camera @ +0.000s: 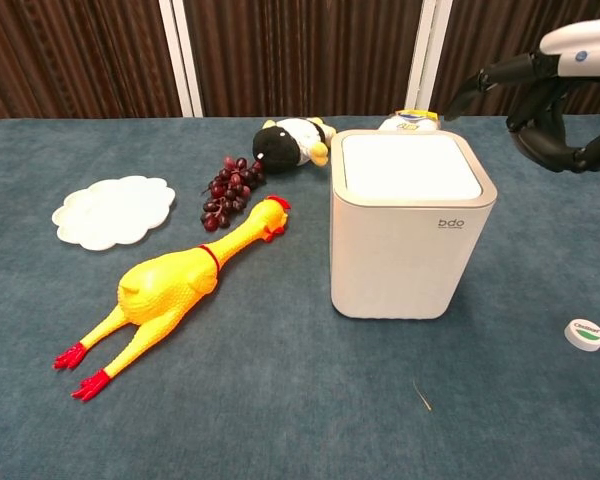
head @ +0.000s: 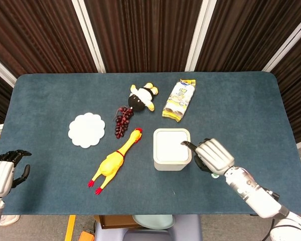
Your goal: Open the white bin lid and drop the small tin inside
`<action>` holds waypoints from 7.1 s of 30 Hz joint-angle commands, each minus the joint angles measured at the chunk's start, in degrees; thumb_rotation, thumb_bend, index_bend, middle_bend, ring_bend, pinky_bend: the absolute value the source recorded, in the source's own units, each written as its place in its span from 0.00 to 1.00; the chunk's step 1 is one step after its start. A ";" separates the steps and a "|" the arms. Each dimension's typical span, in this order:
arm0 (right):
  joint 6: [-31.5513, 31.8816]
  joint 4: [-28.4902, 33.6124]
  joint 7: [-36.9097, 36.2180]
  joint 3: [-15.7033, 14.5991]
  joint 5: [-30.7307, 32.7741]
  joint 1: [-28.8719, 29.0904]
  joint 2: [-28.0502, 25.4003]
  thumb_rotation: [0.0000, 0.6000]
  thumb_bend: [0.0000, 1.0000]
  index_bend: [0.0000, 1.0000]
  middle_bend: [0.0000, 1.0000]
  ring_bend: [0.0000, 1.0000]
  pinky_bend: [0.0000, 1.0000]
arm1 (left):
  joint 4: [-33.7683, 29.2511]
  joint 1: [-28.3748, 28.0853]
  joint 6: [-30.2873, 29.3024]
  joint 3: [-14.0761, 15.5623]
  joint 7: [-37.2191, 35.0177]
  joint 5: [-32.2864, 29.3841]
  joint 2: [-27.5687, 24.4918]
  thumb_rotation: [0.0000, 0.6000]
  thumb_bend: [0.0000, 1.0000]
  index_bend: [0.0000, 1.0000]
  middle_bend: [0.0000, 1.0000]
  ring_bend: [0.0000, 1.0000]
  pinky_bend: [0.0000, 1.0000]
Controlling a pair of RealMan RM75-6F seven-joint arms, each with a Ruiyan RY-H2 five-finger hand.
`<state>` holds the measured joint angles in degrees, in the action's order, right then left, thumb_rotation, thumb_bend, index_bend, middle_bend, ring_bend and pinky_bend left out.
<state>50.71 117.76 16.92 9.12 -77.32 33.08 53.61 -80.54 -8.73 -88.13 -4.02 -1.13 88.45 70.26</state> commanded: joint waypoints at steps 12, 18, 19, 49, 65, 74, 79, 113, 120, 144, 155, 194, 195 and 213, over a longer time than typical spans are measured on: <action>-0.96 -0.55 3.45 -2.34 2.92 2.02 2.41 1.00 0.73 0.33 0.77 0.65 0.59 | -0.03 0.09 -0.15 -0.13 -0.47 -0.12 -0.15 1.00 0.46 0.38 0.39 0.37 0.48; -0.91 -0.50 2.94 -3.00 2.66 2.34 2.53 1.00 0.73 0.33 0.77 0.65 0.59 | -0.11 0.19 -0.47 -0.15 -0.60 0.04 -0.23 1.00 0.46 0.38 0.39 0.37 0.48; -0.91 -0.51 2.81 -3.12 2.58 2.36 2.54 1.00 0.73 0.33 0.77 0.65 0.59 | -0.11 0.20 -0.56 -0.14 -0.61 0.11 -0.23 1.00 0.46 0.38 0.39 0.37 0.48; -0.68 -1.49 0.73 -5.25 1.10 3.02 2.61 1.00 0.73 0.33 0.77 0.65 0.59 | 0.03 0.25 -0.64 -0.20 -0.57 0.11 -0.12 1.00 0.46 0.38 0.39 0.37 0.48; -1.00 -2.89 0.42 -5.89 1.33 3.47 3.36 1.00 0.73 0.33 0.77 0.65 0.59 | -0.03 0.24 -0.60 -0.17 -0.44 0.15 -0.13 1.00 0.46 0.38 0.39 0.37 0.48; -1.34 -3.07 -0.79 -6.13 1.10 3.63 3.27 1.00 0.73 0.33 0.77 0.65 0.59 | -0.04 0.20 -0.43 -0.12 -0.47 0.15 -0.14 1.00 0.46 0.38 0.39 0.37 0.48; -2.04 -3.48 -1.21 -6.28 1.34 3.97 3.40 1.00 0.73 0.33 0.77 0.65 0.59 | -0.06 0.21 -0.50 -0.15 -0.39 0.16 -0.16 1.00 0.46 0.38 0.39 0.37 0.48; 35.99 -11.82 -9.91 -11.77 -14.10 -21.33 -0.05 1.00 0.73 0.39 0.78 0.67 0.61 | -0.16 0.06 -0.08 0.00 0.23 0.13 0.07 1.00 0.46 0.38 0.39 0.37 0.48; 39.47 -22.51 -19.40 -11.63 -13.24 -25.35 6.16 1.00 0.35 0.44 0.80 0.70 0.63 | -0.23 -0.17 0.43 0.27 1.02 0.37 0.26 1.00 0.46 0.38 0.39 0.37 0.48; 17.00 -29.76 -19.13 -10.48 -8.77 -16.72 13.19 1.00 0.36 0.51 0.86 0.76 0.69 | -0.36 -0.13 0.65 0.25 1.16 -0.02 0.11 1.00 0.46 0.38 0.39 0.37 0.48; 13.38 -30.43 -17.47 -10.87 -7.55 -15.63 14.97 1.00 0.36 0.47 0.86 0.76 0.69 | -0.32 -0.04 0.41 0.12 0.99 -0.14 0.07 1.00 0.46 0.38 0.39 0.37 0.48; 4.50 -38.38 -16.50 -9.96 -4.34 -10.50 24.60 1.00 0.36 0.55 0.86 0.77 0.70 | 0.05 0.60 -1.11 -0.69 -1.49 -0.60 -0.45 1.00 0.46 0.38 0.39 0.37 0.48; 4.48 -38.47 -16.57 -9.98 -4.37 -10.45 24.69 1.00 0.36 0.55 0.86 0.77 0.70 | 0.06 0.60 -1.11 -0.69 -1.52 -0.60 -0.46 1.00 0.46 0.38 0.39 0.37 0.48; 5.06 -38.92 -15.74 -10.29 -4.06 -10.44 25.06 1.00 0.36 0.68 0.87 0.78 0.71 | 0.07 0.62 -1.09 -0.70 -1.63 -0.53 -0.46 1.00 0.46 0.38 0.39 0.37 0.48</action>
<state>55.72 78.80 1.13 -1.15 -81.40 22.68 78.69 -80.47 -8.11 -89.23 -4.73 -2.76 87.92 69.80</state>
